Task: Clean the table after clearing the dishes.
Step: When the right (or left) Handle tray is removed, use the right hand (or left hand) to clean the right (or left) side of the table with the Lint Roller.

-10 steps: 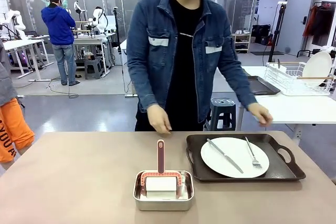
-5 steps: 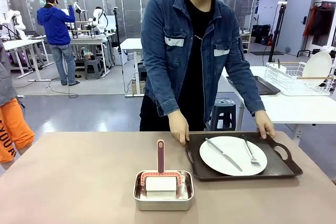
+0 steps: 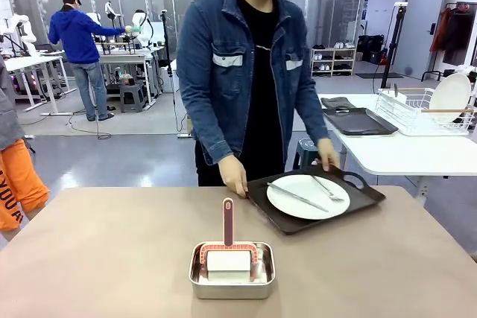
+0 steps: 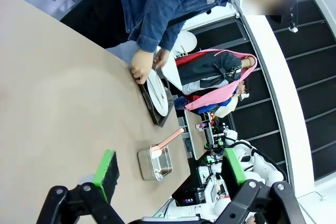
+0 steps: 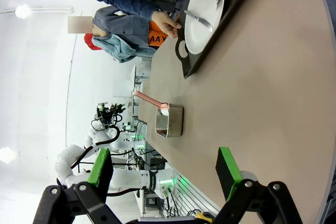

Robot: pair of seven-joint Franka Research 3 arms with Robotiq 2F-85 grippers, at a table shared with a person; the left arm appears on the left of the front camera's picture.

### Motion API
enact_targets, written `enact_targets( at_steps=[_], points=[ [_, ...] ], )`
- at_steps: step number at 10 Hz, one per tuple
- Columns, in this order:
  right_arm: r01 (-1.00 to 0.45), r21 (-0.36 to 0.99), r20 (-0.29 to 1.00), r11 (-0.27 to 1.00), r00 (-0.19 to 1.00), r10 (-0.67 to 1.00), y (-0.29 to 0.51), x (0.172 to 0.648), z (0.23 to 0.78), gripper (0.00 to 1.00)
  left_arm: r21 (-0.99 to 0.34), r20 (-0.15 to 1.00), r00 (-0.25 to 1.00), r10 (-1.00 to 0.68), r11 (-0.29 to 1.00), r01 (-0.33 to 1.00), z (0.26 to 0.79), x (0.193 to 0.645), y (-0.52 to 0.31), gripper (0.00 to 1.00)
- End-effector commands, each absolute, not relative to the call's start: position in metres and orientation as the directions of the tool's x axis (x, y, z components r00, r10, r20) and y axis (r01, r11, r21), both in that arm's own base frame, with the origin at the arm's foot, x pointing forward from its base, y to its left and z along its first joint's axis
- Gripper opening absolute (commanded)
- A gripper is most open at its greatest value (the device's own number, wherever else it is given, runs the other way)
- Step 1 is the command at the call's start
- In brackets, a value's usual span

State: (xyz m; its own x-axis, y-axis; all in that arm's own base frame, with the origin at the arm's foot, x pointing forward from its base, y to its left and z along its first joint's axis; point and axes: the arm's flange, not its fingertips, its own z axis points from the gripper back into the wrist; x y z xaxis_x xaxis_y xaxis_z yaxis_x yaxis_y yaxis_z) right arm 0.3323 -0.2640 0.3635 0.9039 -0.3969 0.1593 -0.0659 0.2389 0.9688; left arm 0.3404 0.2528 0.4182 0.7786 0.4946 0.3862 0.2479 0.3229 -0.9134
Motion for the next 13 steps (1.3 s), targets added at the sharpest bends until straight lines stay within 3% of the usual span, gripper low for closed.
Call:
enact_targets(
  at_steps=[1, 10, 13],
  points=[
    [-0.066, 0.969, 0.159, 0.236, 0.902, -0.400, -0.264, 0.331, 0.367, 1.00, -0.912, 0.391, 0.782, 0.486, 0.317, 0.259, 0.419, 0.336, 0.254, 1.00],
    [-0.066, 0.969, 0.159, 0.239, 0.904, -0.397, -0.264, 0.332, 0.363, 1.00, -0.912, 0.391, 0.782, 0.486, 0.317, 0.259, 0.419, 0.336, 0.254, 1.00],
    [-0.184, 0.880, 0.298, 0.437, 0.931, -0.209, -0.210, 0.383, 0.431, 1.00, -0.912, 0.391, 0.782, 0.486, 0.317, 0.259, 0.419, 0.336, 0.254, 1.00]
  ],
)
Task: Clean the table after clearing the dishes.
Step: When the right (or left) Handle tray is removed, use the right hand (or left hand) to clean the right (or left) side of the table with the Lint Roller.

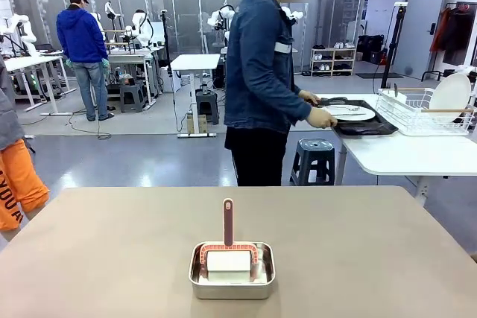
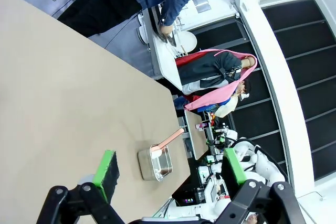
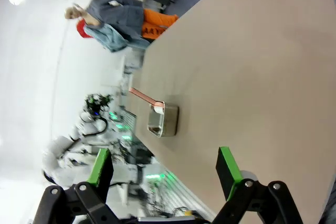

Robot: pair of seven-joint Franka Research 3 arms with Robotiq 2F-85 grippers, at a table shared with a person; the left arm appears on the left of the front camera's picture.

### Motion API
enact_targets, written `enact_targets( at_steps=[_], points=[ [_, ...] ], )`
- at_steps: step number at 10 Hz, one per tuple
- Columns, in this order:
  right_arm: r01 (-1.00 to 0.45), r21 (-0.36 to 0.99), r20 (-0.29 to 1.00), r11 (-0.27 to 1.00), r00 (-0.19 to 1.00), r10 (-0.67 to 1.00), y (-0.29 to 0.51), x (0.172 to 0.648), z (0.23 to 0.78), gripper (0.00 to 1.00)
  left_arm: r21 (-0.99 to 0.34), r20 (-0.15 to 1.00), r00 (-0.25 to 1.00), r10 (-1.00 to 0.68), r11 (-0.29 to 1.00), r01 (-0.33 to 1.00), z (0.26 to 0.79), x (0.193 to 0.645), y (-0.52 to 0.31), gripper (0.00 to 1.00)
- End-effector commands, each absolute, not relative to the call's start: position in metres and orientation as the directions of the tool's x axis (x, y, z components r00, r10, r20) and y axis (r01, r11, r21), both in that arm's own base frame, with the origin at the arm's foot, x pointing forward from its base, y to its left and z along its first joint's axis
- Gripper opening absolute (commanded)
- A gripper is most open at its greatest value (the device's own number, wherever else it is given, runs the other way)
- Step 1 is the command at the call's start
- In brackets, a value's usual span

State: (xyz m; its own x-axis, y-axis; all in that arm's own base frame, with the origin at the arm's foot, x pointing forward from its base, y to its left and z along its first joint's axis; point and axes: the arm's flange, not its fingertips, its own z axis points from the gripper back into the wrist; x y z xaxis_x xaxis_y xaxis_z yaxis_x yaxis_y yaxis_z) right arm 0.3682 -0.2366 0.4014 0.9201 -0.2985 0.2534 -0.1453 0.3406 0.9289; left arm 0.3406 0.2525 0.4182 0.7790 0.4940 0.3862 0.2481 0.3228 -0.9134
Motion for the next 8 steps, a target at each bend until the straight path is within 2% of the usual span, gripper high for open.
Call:
enact_targets(
  at_steps=[1, 4, 6, 8],
  points=[
    [-0.230, 0.818, 0.340, 0.527, 0.933, -0.120, -0.181, 0.399, 0.459, 1.00, -0.912, 0.391, 0.782, 0.486, 0.317, 0.259, 0.419, 0.336, 0.254, 1.00],
    [-0.433, 0.511, 0.437, 0.742, 0.875, 0.209, -0.039, 0.454, 0.542, 1.00, -0.912, 0.391, 0.782, 0.486, 0.317, 0.259, 0.419, 0.336, 0.254, 1.00],
    [-0.552, 0.353, 0.446, 0.756, 0.809, 0.383, 0.057, 0.472, 0.559, 1.00, -0.912, 0.391, 0.782, 0.486, 0.317, 0.259, 0.419, 0.336, 0.254, 1.00],
    [-0.641, 0.157, 0.405, 0.752, 0.736, 0.543, 0.150, 0.472, 0.543, 1.00, -0.912, 0.391, 0.782, 0.486, 0.317, 0.259, 0.419, 0.336, 0.254, 1.00]
  ],
)
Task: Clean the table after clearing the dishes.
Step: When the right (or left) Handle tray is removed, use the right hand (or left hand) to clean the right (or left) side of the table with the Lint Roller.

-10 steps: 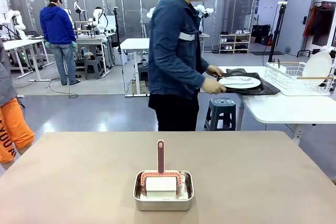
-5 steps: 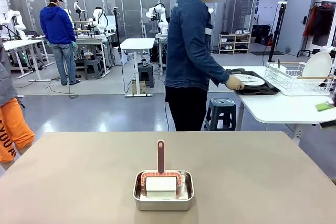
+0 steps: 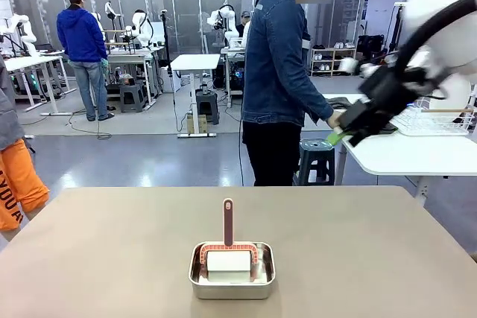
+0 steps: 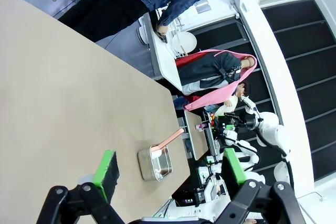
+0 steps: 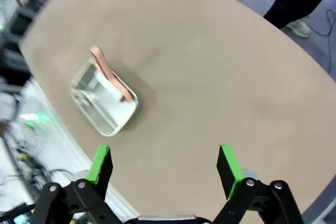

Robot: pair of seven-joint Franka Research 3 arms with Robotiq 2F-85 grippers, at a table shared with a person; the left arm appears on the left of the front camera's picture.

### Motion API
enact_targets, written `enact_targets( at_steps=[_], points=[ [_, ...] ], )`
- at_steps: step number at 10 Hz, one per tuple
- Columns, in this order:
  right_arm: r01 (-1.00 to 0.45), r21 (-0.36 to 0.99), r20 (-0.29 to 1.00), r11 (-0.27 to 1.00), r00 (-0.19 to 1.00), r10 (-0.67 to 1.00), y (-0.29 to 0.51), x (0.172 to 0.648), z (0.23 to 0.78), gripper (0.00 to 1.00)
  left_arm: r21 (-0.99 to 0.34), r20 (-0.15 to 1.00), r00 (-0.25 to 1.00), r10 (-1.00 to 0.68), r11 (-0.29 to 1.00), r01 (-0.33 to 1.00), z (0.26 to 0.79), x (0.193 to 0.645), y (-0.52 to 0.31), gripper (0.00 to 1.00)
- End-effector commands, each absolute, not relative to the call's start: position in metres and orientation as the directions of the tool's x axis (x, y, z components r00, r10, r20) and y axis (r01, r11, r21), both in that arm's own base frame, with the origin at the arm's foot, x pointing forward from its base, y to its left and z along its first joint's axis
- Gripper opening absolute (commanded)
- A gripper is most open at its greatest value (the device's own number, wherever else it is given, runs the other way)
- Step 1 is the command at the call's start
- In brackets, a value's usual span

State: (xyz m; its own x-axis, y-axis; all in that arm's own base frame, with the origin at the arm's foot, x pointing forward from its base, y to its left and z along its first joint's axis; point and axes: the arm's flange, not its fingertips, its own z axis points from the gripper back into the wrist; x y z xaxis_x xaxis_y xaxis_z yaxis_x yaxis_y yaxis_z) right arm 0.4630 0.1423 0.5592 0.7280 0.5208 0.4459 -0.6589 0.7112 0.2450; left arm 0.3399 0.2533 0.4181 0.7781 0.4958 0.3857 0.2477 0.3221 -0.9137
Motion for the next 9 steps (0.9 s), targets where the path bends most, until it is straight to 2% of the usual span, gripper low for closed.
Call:
enact_targets(
  at_steps=[1, 2, 4, 5, 9],
  points=[
    [-0.697, 0.121, 0.358, 0.706, 0.694, 0.624, 0.191, 0.470, 0.523, 1.00, -0.912, 0.391, 0.782, 0.486, 0.317, 0.259, 0.419, 0.336, 0.254, 1.00],
    [-0.715, 0.105, 0.309, 0.691, 0.684, 0.661, 0.212, 0.469, 0.505, 1.00, -0.912, 0.391, 0.782, 0.486, 0.317, 0.259, 0.419, 0.336, 0.254, 1.00],
    [-0.768, 0.156, 0.221, 0.621, 0.640, 0.736, 0.226, 0.452, 0.486, 1.00, -0.912, 0.391, 0.782, 0.486, 0.317, 0.259, 0.419, 0.336, 0.254, 1.00],
    [-0.756, 0.129, 0.315, 0.642, 0.645, 0.696, 0.229, 0.459, 0.497, 1.00, -0.912, 0.391, 0.782, 0.486, 0.317, 0.259, 0.419, 0.336, 0.254, 1.00],
    [-0.756, 0.129, 0.315, 0.642, 0.645, 0.696, 0.229, 0.459, 0.497, 1.00, -0.912, 0.391, 0.782, 0.486, 0.317, 0.259, 0.419, 0.336, 0.254, 1.00]
  ],
)
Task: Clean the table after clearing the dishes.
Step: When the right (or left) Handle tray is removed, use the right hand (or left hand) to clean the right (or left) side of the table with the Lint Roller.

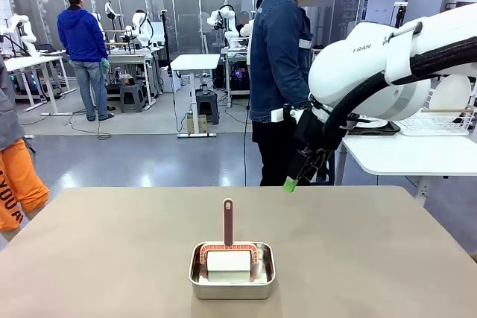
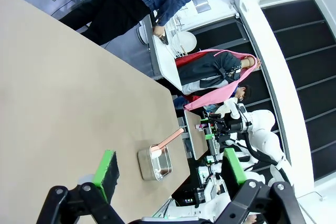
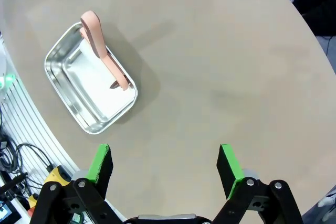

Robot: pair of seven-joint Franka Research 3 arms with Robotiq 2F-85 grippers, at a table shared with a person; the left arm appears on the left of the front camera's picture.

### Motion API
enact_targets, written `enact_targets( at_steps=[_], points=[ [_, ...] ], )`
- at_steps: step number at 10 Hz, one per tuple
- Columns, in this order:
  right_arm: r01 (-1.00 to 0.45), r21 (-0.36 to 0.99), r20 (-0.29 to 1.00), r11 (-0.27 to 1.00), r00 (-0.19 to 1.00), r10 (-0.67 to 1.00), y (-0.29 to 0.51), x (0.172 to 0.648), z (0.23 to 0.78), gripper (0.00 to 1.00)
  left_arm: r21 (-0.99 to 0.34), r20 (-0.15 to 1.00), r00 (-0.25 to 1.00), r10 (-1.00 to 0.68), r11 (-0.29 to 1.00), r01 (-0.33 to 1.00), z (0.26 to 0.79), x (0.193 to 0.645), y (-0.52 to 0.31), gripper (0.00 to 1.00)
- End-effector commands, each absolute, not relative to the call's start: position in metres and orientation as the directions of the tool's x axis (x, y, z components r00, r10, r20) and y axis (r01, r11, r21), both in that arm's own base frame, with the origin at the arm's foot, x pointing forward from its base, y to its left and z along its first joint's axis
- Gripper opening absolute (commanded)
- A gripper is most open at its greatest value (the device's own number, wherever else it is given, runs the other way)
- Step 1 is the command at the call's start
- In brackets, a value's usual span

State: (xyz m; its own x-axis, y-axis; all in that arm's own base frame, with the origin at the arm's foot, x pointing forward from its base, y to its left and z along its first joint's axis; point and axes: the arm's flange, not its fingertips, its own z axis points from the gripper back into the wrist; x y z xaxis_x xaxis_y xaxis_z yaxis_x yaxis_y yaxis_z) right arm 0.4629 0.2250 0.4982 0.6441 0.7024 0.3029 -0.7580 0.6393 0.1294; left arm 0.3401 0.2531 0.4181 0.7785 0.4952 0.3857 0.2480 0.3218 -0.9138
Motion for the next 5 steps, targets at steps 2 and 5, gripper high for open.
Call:
enact_targets(
  at_steps=[2, 5],
  points=[
    [-0.756, 0.129, 0.315, 0.642, 0.645, 0.696, 0.229, 0.459, 0.497, 1.00, -0.912, 0.391, 0.782, 0.486, 0.317, 0.259, 0.419, 0.336, 0.254, 1.00],
    [-0.898, 0.053, 0.279, 0.438, 0.434, 0.857, 0.270, 0.479, 0.504, 1.00, -0.912, 0.391, 0.782, 0.486, 0.317, 0.259, 0.419, 0.336, 0.254, 1.00]
  ],
)
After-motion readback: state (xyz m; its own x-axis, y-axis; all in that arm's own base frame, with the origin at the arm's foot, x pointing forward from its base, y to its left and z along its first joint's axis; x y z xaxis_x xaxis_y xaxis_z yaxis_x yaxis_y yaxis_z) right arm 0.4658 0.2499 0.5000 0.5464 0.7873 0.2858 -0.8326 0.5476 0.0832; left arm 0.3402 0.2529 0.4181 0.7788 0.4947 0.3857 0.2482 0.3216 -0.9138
